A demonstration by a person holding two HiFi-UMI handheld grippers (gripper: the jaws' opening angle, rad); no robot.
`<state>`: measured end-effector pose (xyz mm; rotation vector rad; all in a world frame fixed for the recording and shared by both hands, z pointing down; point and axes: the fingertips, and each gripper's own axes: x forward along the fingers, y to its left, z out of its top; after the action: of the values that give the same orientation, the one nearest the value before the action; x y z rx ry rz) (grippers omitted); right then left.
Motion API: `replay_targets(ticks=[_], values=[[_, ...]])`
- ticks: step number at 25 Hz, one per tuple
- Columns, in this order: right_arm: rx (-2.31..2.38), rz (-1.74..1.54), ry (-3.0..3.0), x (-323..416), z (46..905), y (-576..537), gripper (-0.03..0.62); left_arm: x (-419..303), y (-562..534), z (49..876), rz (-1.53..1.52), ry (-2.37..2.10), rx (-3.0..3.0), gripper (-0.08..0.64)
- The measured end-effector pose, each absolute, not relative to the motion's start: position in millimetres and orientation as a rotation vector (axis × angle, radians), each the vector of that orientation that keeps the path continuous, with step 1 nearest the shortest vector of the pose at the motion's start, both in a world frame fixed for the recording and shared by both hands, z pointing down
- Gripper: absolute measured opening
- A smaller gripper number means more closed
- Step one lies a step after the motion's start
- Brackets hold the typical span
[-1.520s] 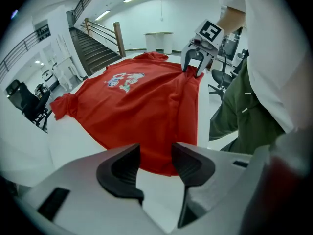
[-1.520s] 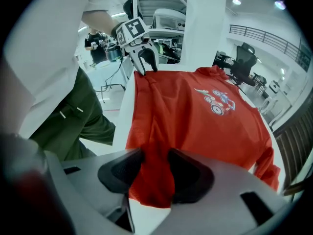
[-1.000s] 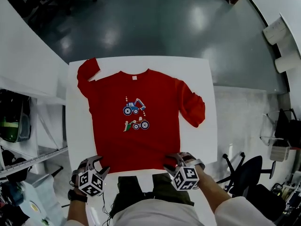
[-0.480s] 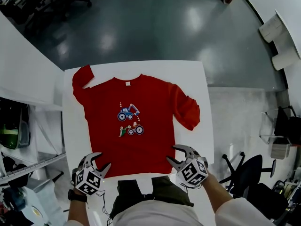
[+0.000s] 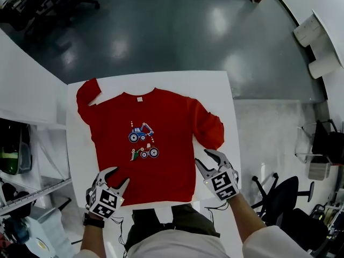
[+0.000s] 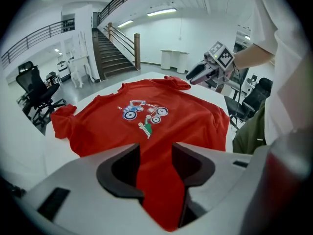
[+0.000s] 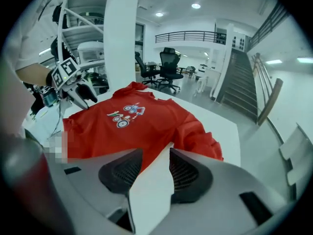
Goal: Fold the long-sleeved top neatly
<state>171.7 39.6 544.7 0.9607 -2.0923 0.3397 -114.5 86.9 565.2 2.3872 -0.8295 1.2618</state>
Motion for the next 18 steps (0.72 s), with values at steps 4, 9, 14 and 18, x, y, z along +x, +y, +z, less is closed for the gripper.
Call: replay_targets(ticks=[4, 9, 14, 18], values=[[1.054, 0.358, -2.057, 188.9, 541.5, 9.4, 0.183, -102.3, 76.8, 567.0, 1.261, -0.827, 2.389, 0.208], [1.149, 0.377, -2.011, 209.1, 540.7, -25.1, 0.177, -93.4, 59.4, 568.3, 1.243, -0.861, 2.378, 0.207], [1.205, 0.389, -1.969, 217.7, 546.0, -51.0, 0.176, -85.9, 41.4, 568.9, 1.212, -0.898, 2.37, 0.207], [1.233, 0.402, -1.935, 222.4, 550.7, -69.4, 0.17, -70.9, 29.2, 569.2, 1.195, -0.889, 2.382, 0.207]])
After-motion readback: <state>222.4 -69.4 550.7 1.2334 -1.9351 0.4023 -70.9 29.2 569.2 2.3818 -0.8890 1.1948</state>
